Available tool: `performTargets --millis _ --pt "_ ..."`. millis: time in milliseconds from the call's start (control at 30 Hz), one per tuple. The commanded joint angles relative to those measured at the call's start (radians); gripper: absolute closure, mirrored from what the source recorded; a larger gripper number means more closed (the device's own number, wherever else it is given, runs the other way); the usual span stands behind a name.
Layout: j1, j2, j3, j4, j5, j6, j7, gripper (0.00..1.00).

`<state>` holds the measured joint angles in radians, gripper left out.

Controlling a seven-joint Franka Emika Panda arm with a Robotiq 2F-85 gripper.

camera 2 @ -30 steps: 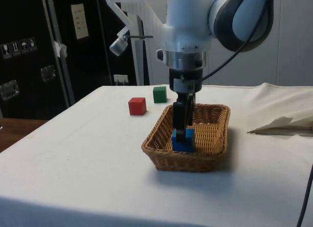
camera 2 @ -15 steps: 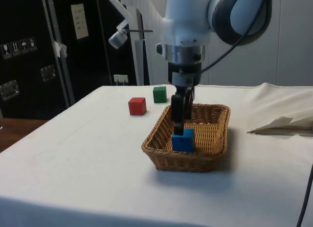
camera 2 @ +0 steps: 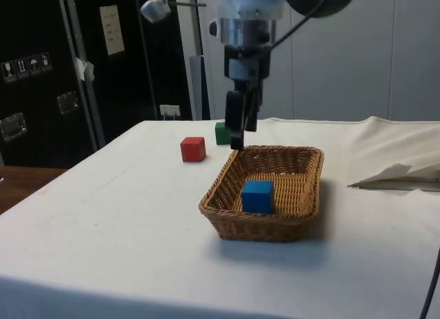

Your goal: Pick up exactly two blocks and place them into the basket.

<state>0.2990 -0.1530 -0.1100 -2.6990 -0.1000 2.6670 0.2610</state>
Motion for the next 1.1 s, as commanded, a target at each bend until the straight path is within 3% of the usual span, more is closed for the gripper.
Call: performTargets --millis 0,367,400,433,500,667,700,733,933,967,1067 --pt "0.002 -0.001 -0.009 0.017 0.015 -0.019 -0.021 0.0" --pt "0.003 0.057 -0.06 0.118 0.029 -0.059 -0.086 0.0" --pt "-0.002 0.052 -0.058 0.112 0.002 -0.055 -0.066 0.0" --pt "0.003 0.066 -0.063 0.128 0.031 -0.06 -0.092 0.0" --pt "0.002 0.081 -0.069 0.145 0.038 -0.062 -0.103 0.0" --pt "-0.004 0.134 -0.091 0.199 0.063 -0.062 -0.15 0.0" --pt "-0.004 0.132 -0.093 0.196 0.041 -0.056 -0.133 0.0" --pt "-0.004 0.142 -0.095 0.207 0.066 -0.062 -0.156 0.0" --pt "-0.01 0.198 -0.126 0.261 0.094 -0.059 -0.211 0.0" --pt "-0.007 0.193 -0.128 0.256 0.068 -0.056 -0.188 0.0" --pt "-0.013 0.229 -0.143 0.291 0.117 -0.058 -0.246 0.0"
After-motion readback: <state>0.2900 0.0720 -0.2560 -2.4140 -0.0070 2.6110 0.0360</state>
